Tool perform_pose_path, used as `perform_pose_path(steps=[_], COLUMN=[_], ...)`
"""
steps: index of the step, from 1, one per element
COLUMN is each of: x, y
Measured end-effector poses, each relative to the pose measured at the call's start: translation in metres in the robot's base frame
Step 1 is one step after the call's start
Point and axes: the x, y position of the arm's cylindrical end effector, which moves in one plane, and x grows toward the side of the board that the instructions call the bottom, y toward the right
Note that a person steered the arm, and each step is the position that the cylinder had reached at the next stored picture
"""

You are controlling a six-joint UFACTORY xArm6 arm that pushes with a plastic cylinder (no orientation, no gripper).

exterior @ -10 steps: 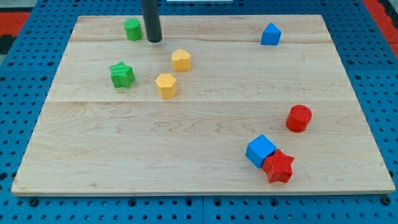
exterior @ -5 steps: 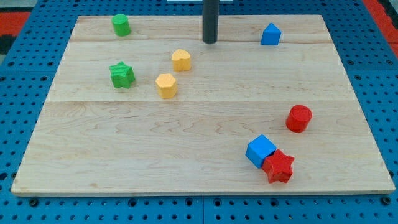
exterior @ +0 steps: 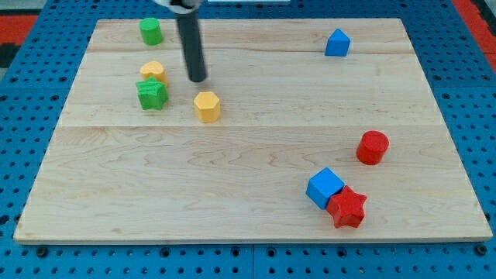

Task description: Keep green blocks and yellow blocks in a vertical line

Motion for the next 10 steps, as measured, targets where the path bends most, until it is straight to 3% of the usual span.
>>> perform_pose_path(steps=[1,2,3,4,5,6,10], x=[0.047,0.088,0.092,0.125,0.184,0.186,0.092], y=[0.019,-0.056,-0.065,-0.005,-0.053,-0.076,-0.082])
